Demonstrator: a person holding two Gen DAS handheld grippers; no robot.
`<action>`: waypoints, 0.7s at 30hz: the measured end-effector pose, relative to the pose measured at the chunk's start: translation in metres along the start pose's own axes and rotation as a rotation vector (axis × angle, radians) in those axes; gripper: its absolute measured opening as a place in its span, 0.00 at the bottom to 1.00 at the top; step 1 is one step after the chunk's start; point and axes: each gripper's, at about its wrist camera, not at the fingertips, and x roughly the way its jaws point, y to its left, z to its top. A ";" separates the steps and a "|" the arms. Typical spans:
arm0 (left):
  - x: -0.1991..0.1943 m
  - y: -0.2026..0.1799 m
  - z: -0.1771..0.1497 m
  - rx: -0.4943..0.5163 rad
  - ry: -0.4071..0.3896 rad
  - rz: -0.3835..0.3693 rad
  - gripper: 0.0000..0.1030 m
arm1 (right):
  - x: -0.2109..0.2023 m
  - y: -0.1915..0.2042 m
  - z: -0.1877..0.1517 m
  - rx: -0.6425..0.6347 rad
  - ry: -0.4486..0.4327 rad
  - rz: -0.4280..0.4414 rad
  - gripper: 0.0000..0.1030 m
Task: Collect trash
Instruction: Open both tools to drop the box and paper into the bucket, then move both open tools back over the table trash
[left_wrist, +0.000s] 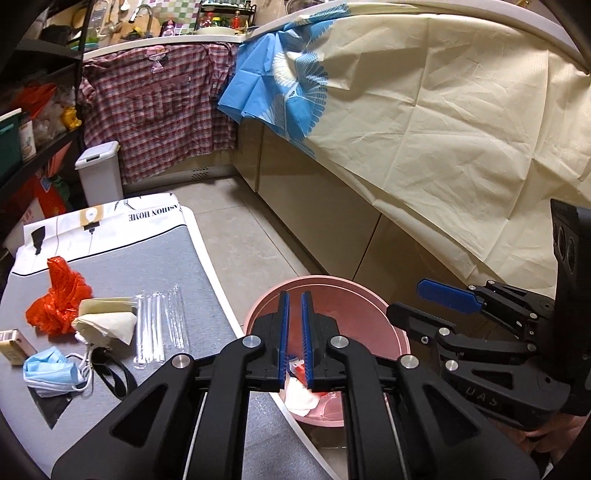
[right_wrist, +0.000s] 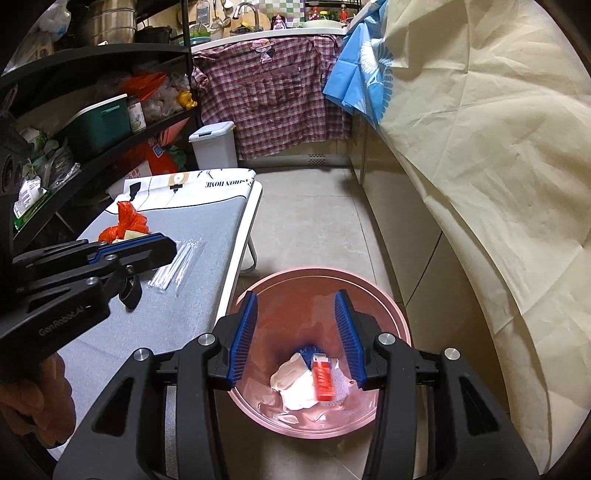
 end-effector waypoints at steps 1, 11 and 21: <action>-0.001 0.001 0.000 0.001 -0.002 0.001 0.07 | -0.001 0.000 -0.001 0.000 -0.003 0.000 0.43; -0.020 0.014 -0.001 -0.016 -0.024 0.011 0.07 | -0.011 0.011 0.001 -0.021 -0.044 -0.008 0.43; -0.052 0.049 -0.008 -0.051 -0.049 0.054 0.07 | -0.017 0.034 0.004 -0.055 -0.071 0.001 0.43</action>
